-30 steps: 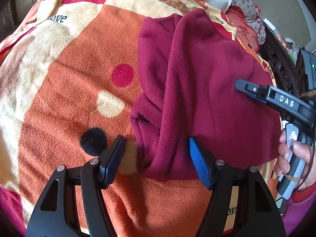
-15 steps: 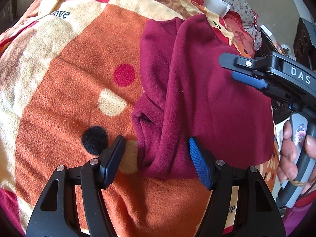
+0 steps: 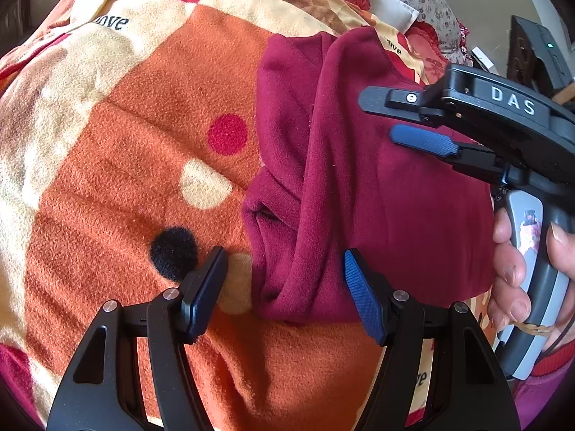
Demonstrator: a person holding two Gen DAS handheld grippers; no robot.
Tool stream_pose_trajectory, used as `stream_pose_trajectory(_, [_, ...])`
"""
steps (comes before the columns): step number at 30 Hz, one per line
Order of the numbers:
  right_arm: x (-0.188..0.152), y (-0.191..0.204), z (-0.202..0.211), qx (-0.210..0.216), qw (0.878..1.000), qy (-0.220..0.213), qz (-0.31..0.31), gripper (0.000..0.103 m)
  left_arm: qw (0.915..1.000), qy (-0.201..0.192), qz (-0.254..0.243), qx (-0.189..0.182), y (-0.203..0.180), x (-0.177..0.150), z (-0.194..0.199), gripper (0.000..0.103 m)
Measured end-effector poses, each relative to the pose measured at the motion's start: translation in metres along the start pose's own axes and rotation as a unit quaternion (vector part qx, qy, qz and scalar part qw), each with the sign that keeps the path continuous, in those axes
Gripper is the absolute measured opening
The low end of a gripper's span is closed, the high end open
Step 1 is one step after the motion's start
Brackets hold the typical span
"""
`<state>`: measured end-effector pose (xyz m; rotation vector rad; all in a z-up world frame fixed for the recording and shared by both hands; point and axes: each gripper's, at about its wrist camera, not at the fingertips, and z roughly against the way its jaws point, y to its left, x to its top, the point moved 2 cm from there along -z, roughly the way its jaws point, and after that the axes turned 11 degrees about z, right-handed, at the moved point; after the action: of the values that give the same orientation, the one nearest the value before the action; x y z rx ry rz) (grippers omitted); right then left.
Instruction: Fold small clothes
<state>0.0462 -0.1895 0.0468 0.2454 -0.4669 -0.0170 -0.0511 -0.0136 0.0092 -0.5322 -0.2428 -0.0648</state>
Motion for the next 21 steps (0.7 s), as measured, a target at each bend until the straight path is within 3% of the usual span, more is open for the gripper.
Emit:
stream_pose_trajectory(9, [0.008, 0.006, -0.006, 0.0, 1.0, 0.008, 0.0, 0.056, 0.9982, -0.008, 0.034, -0.048, 0.023, 0.005, 0.015, 0.067])
stream_pose_trajectory(21, [0.038, 0.024, -0.029, -0.037, 0.999, 0.014, 0.017, 0.065, 0.9985, -0.021, 0.022, -0.045, 0.02, 0.001, 0.01, 0.071])
